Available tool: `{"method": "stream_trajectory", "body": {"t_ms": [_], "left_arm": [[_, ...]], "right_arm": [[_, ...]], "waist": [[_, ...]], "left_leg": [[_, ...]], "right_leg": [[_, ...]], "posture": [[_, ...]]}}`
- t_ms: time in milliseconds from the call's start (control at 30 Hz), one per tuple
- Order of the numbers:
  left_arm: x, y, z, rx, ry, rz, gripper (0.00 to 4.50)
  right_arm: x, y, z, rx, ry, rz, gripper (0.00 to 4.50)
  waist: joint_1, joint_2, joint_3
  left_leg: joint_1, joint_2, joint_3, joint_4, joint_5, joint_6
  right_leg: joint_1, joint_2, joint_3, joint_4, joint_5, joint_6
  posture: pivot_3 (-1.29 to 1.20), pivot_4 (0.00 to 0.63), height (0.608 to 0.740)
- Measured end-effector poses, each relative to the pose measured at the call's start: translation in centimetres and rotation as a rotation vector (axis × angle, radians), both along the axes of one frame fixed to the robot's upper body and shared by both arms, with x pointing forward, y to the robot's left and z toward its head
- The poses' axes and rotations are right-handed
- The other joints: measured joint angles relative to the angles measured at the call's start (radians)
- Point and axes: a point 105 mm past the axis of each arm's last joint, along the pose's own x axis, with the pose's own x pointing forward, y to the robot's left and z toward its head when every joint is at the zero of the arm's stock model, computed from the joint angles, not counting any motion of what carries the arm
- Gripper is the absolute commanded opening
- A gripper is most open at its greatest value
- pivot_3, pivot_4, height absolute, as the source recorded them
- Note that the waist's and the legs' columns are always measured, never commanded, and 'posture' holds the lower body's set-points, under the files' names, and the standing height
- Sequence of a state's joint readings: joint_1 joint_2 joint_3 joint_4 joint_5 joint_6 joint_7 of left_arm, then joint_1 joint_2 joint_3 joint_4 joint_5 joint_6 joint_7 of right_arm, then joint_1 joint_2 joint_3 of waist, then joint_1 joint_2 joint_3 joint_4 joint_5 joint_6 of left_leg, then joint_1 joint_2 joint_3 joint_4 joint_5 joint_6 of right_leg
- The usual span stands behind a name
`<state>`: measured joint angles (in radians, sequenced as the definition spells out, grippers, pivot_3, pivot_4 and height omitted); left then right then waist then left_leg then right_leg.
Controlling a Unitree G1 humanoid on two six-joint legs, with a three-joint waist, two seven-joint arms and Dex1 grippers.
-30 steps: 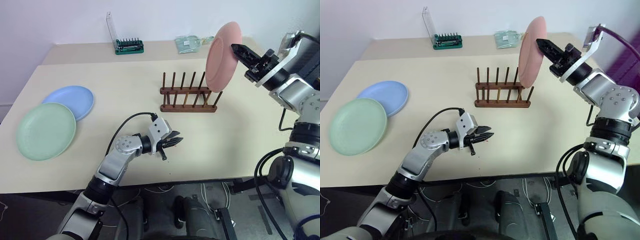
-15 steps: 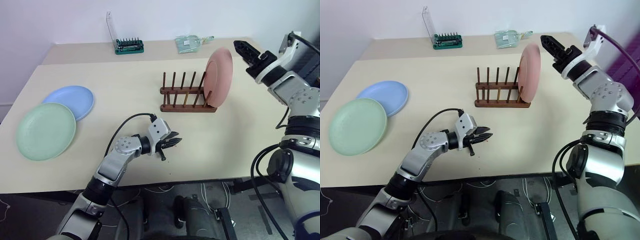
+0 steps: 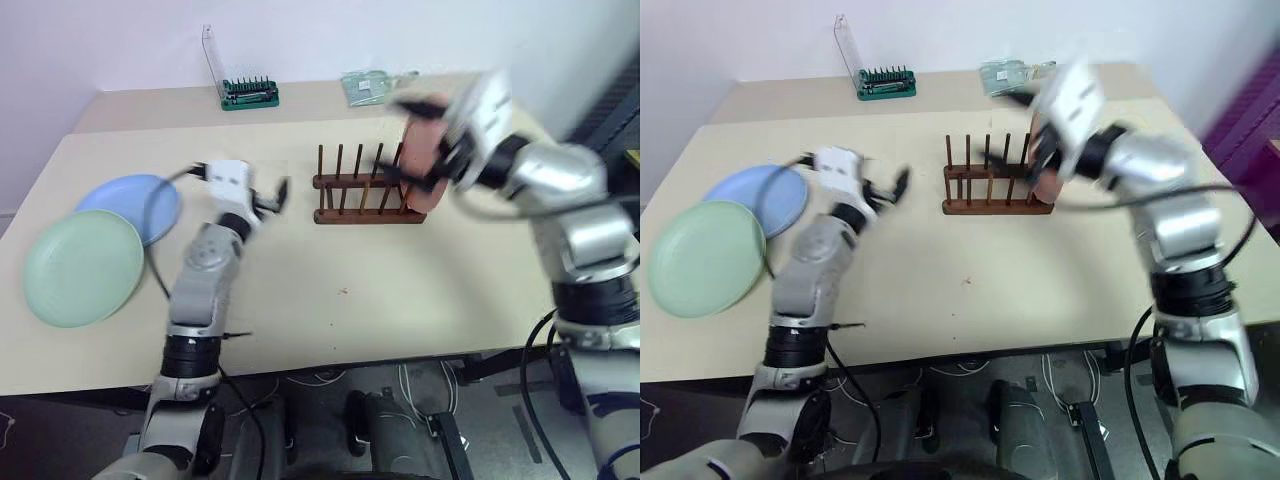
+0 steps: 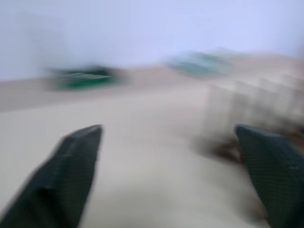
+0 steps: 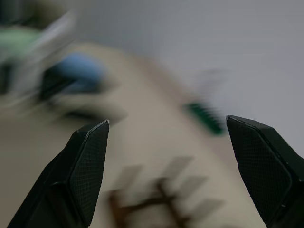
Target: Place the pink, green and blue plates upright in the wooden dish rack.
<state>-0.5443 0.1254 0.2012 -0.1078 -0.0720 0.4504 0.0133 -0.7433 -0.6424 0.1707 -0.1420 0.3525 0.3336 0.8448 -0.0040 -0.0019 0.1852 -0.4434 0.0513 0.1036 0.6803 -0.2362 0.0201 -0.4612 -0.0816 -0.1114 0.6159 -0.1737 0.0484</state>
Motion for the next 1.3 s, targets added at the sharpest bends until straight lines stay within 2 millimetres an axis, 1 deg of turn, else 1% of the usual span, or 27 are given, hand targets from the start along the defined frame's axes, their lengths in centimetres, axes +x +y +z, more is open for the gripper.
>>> {"method": "stream_trajectory", "body": {"t_ms": [33,67,133,167,200,233,267,300,400,433,467,533,600,667,733,767,800,833,1067,1133,1233,1300], "left_arm": [[-0.5,2.9,0.6,-0.046,-0.01,0.156,4.47],[-1.1,5.2,0.8,-0.083,-0.014,0.275,4.47],[-2.7,8.7,0.8,-0.15,-0.011,0.455,4.47],[-3.7,10.1,0.8,-0.185,-0.007,0.529,4.47],[-4.8,11.3,0.7,-0.232,-0.003,0.596,4.47],[-6.3,12.5,0.4,-0.289,0.006,0.67,4.47],[-7.4,13.2,-0.1,-0.321,0.026,0.716,4.47],[-8.8,13.9,-0.9,-0.35,0.056,0.768,4.47],[-12.9,16.1,-3.6,-0.398,0.169,0.93,4.47],[-14.1,16.5,-4.3,-0.43,0.19,0.97,4.47],[-14.7,16.6,-4.8,-0.457,0.206,0.988,4.47],[-15.5,16.4,-6.6,-0.532,0.271,0.986,4.47],[-15.4,16.1,-8.5,-0.568,0.354,0.931,4.47],[-15.2,15.8,-9.9,-0.614,0.41,0.894,4.47],[-15.4,15.6,-10.7,-0.673,0.435,0.892,4.47],[-15.4,15.6,-10.7,-0.697,0.424,0.892,4.47],[-15.3,15.6,-10.6,-0.716,0.415,0.892,3.94],[-15.3,15.7,-10.6,-0.731,0.412,0.892,3.65],[-14.9,16.3,-11.0,-0.812,0.385,0.899,0.09],[-14.4,16.3,-10.2,-0.836,0.329,0.881,0.04],[-13.8,15.6,-10.4,-0.854,0.319,0.84,0.04],[-13.5,15.6,-10.0,-0.827,0.29,0.822,0.04]], "right_arm": [[-0.1,0.9,-1.3,-0.018,0.029,0.019,4.01],[-0.2,1.3,-2.1,-0.03,0.042,0.025,4.01],[0.1,1.5,-2.6,-0.051,0.038,0.015,4.01],[0.3,1.5,-2.8,-0.054,0.037,0.006,4.01],[0.5,1.6,-3.1,-0.051,0.043,0.002,4.01],[0.8,1.8,-3.5,-0.051,0.053,0.003,4.01],[0.9,2.0,-3.8,-0.051,0.06,0.006,4.01],[1.1,2.2,-4.2,-0.054,0.07,0.009,4.01],[1.8,1.7,-5.2,-0.08,0.091,-0.005,4.01],[1.9,1.6,-5.3,-0.086,0.091,-0.008,4.01],[2.0,1.6,-5.4,-0.088,0.091,-0.008,4.01],[2.1,1.7,-5.4,-0.091,0.088,-0.004,4.01],[2.1,2.1,-5.3,-0.087,0.078,0.008,4.01],[2.0,2.3,-5.2,-0.083,0.075,0.017,4.01],[2.0,2.3,-5.3,-0.086,0.073,0.017,4.01],[2.0,2.3,-5.3,-0.087,0.071,0.014,4.01],[2.1,2.3,-5.3,-0.088,0.07,0.013,4.01],[2.1,2.3,-5.3,-0.088,0.069,0.011,4.01],[2.2,1.9,-5.4,-0.088,0.062,-0.017,4.01],[2.1,1.8,-5.5,-0.086,0.064,-0.019,4.01],[1.9,1.7,-5.4,-0.084,0.058,-0.021,4.01],[1.9,1.6,-5.3,-0.079,0.053,-0.024,4.01]], "waist": [[0.0,-0.001,0.0],[0.0,-0.001,0.001],[0.007,-0.002,0.001],[0.013,-0.003,0.001],[0.016,-0.005,0.001],[0.017,-0.006,0.001],[0.017,-0.007,0.001],[0.016,-0.007,0.001],[0.017,-0.009,0.001],[0.017,-0.01,0.001],[0.018,-0.01,0.001],[0.017,-0.01,0.001],[0.015,-0.01,0.001],[0.016,-0.01,0.002],[0.016,-0.011,0.002],[0.016,-0.011,0.002],[0.017,-0.011,0.002],[0.016,-0.011,0.002],[0.018,-0.01,0.001],[0.019,-0.01,0.001],[0.015,-0.011,0.002],[0.015,-0.011,0.002]], "left_leg": [[0.0,0.0,0.0,0.0,0.0,0.0],[-0.001,-0.001,0.0,0.0,0.0,0.0],[-0.001,-0.001,0.001,0.0,0.0,0.0],[-0.001,-0.001,0.001,0.001,0.0,0.0],[-0.001,-0.001,0.001,0.001,0.0,0.0],[-0.001,-0.001,0.0,0.001,0.0,0.0],[-0.001,-0.001,0.0,0.001,0.0,0.0],[-0.001,-0.002,0.001,0.001,0.0,0.0],[-0.001,-0.001,0.0,0.002,0.0,-0.001],[-0.001,-0.001,0.0,0.002,0.0,-0.001],[-0.001,-0.001,0.0,0.002,0.0,-0.001],[0.0,-0.001,0.0,0.002,0.0,-0.001],[0.0,-0.001,0.0,0.002,0.0,-0.001],[0.0,-0.001,-0.001,0.002,0.0,-0.001],[-0.001,-0.001,0.0,0.002,0.0,-0.001],[0.0,-0.001,0.0,0.002,0.0,-0.001],[0.0,-0.001,0.0,0.002,0.0,-0.001],[0.0,-0.001,0.0,0.002,0.0,-0.001],[0.0,-0.001,-0.001,0.002,0.0,-0.001],[0.0,-0.001,-0.001,0.002,0.0,-0.001],[0.0,-0.001,0.0,0.002,0.0,-0.001],[0.0,-0.001,0.0,0.002,0.0,-0.001]], "right_leg": [[0.0,0.0,0.0,0.0,0.0,0.0],[0.0,-0.001,0.0,0.0,0.0,0.0],[0.0,-0.001,0.0,-0.001,0.0,0.0],[0.001,-0.001,0.0,-0.002,0.0,0.0],[0.001,-0.001,0.0,-0.002,0.0,0.0],[0.002,-0.001,0.0,-0.002,0.0,-0.001],[0.002,-0.001,0.0,-0.002,0.0,-0.001],[0.002,-0.001,0.0,-0.002,0.0,-0.001],[0.002,-0.001,0.0,-0.002,0.001,-0.002],[0.002,-0.001,0.0,-0.002,0.001,-0.002],[0.002,-0.001,0.0,-0.002,0.0,-0.003],[0.002,-0.001,0.0,-0.002,-0.001,-0.004],[0.002,0.0,-0.001,-0.001,-0.002,-0.004],[0.002,0.0,-0.001,-0.001,-0.002,-0.004],[0.002,-0.001,-0.001,-0.002,-0.002,-0.004],[0.002,-0.001,-0.001,-0.002,-0.002,-0.004],[0.002,-0.001,-0.001,-0.002,-0.002,-0.004],[0.002,-0.001,-0.001,-0.002,-0.002,-0.004],[0.002,-0.001,-0.001,-0.002,-0.002,-0.004],[0.002,-0.001,-0.001,-0.002,-0.001,-0.005],[0.002,-0.001,-0.001,-0.002,-0.002,-0.005],[0.002,-0.001,-0.001,-0.002,-0.002,-0.005]], "posture": [[0.0,0.15,0.73],[0.0,0.15,0.73],[0.0,0.15,0.73],[0.0,0.15,0.73],[0.0,0.15,0.73],[0.0,0.15,0.73],[0.0,0.15,0.73],[0.0,0.15,0.73],[0.0,0.15,0.73],[0.0,0.15,0.73],[0.0,0.15,0.73],[0.0,0.15,0.73],[0.0,0.15,0.73],[0.0,0.15,0.73],[0.0,0.15,0.73],[0.0,0.15,0.73],[0.0,0.15,0.73],[0.0,0.15,0.73],[0.0,0.15,0.73],[0.0,0.15,0.73],[0.0,0.15,0.73],[0.0,0.15,0.73]]}}
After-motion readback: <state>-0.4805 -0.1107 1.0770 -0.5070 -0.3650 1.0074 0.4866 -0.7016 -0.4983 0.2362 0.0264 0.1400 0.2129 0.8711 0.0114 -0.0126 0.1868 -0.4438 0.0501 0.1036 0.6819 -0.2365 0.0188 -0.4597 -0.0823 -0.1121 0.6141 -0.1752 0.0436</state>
